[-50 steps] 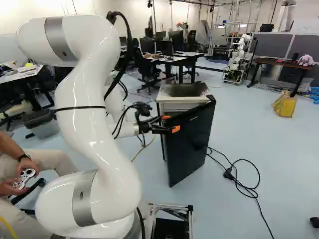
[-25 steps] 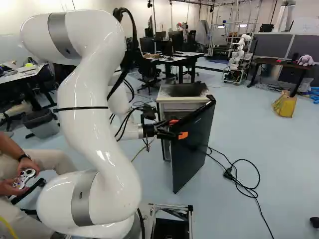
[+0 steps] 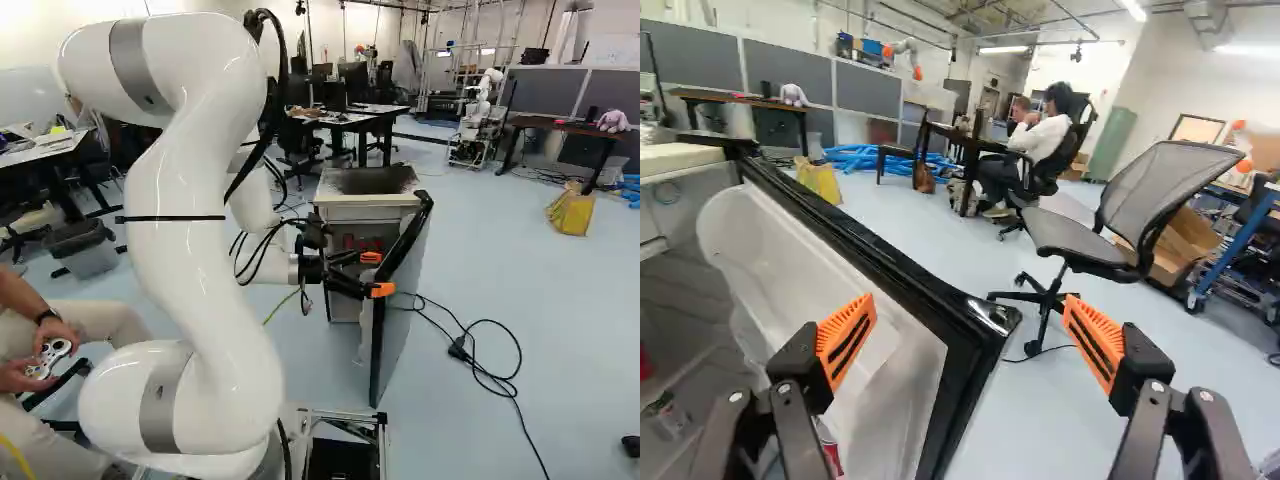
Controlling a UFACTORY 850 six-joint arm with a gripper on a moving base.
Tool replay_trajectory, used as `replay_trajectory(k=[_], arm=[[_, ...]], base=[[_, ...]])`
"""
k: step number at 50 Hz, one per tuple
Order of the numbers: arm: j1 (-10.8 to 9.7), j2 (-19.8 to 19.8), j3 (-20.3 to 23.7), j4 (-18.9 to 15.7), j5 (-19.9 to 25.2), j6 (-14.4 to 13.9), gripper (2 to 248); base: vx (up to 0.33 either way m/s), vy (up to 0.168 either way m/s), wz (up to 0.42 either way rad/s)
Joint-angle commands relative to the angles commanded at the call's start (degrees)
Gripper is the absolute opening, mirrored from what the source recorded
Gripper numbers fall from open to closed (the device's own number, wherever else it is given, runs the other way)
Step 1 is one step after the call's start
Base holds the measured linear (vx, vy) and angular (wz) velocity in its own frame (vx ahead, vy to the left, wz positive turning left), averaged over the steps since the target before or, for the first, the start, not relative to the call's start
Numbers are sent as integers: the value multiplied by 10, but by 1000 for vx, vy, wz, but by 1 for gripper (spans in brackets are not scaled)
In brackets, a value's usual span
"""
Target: Grab a drink from the fridge
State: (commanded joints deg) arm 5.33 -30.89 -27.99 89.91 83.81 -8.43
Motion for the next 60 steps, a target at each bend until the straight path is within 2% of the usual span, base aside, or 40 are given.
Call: replay_trajectory(k=[18,41,60], arm=[[-64,-6,-18,22,1,0,247],[-147,-23,-65,23,1,0,247],[-208,-45,-119,23,1,0,247]], base=[[0,0,0],[0,0,0],[0,0,0]])
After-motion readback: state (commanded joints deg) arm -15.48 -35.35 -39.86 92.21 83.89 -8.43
